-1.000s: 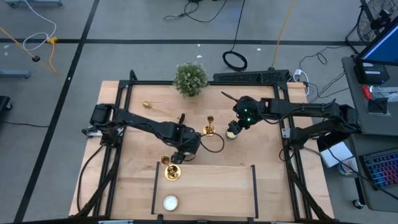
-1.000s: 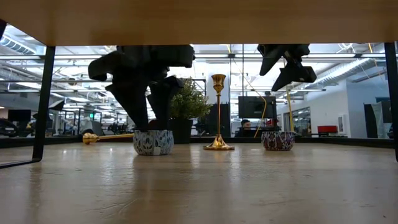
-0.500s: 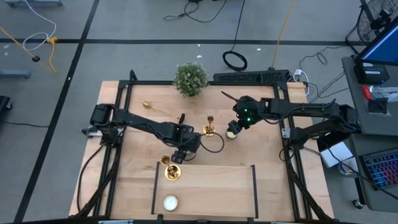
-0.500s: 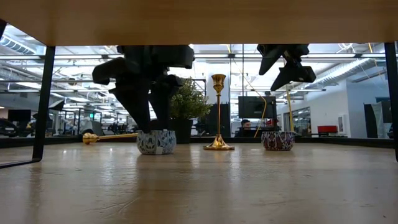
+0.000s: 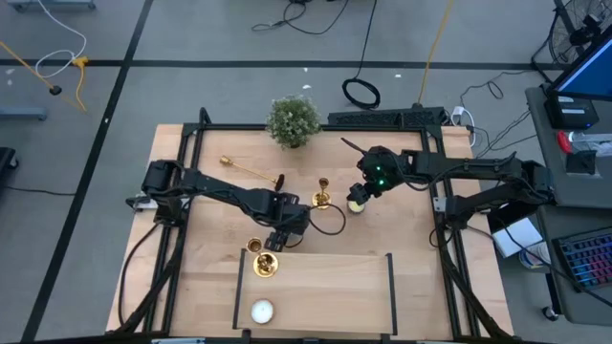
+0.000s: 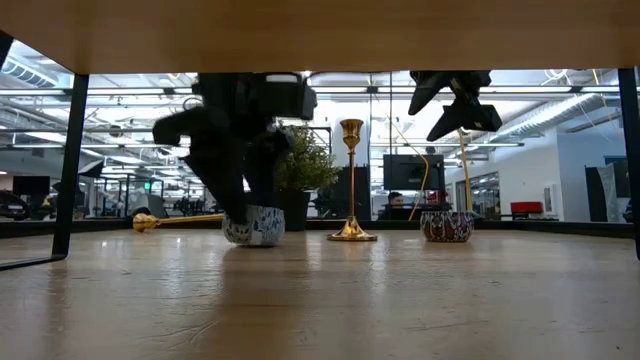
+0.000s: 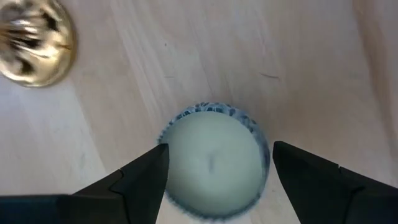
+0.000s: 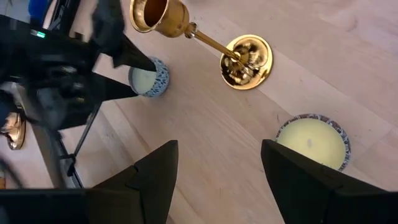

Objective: Pick & Place candle stick holders
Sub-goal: Put the light blue scented candle on the shelf

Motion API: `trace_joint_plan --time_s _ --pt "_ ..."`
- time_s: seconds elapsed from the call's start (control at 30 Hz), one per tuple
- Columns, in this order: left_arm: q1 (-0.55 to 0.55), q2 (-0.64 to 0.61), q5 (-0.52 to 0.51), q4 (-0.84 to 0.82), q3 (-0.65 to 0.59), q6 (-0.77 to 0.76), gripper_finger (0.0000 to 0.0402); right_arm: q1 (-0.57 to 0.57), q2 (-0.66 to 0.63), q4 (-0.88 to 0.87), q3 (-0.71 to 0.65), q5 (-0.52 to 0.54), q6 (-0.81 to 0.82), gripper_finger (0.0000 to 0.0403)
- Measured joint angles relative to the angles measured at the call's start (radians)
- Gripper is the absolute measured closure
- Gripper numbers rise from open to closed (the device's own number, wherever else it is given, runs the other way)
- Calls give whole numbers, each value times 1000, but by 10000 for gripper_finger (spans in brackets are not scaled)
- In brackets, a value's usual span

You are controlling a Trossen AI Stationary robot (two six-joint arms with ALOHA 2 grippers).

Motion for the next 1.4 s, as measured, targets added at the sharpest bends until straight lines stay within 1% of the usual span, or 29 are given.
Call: trace_joint_plan --time_s 0.27,0.37,0.47,0.6,0.77,1.07,1.17,1.27,1.33,1.4 --pt "2 43 -20 -17 -1 2 110 0 0 6 0 -1 4 177" --pt "0 39 -50 -19 -2 13 110 0 0 6 0 0 8 177" --pt "1 32 -52 -35 -1 9 110 0 0 9 0 -1 8 177" --pt "2 23 -53 -72 -1 -9 110 -1 0 10 0 -1 6 177" --pt "0 -2 -54 -77 1 -11 110 -3 0 10 0 -1 0 177" --pt "-1 -20 -51 -78 85 -1 110 -3 0 17 0 -1 0 177" --pt "3 -21 -27 -78 90 -11 110 -3 0 17 0 -1 0 177" --pt "16 -21 25 -78 75 -46 110 -3 0 17 0 -1 0 177" --pt "21 -20 22 -75 69 -53 110 -3 0 17 0 -1 0 177" --pt "24 -20 -17 -67 68 -45 110 -3 0 17 0 -1 0 177"
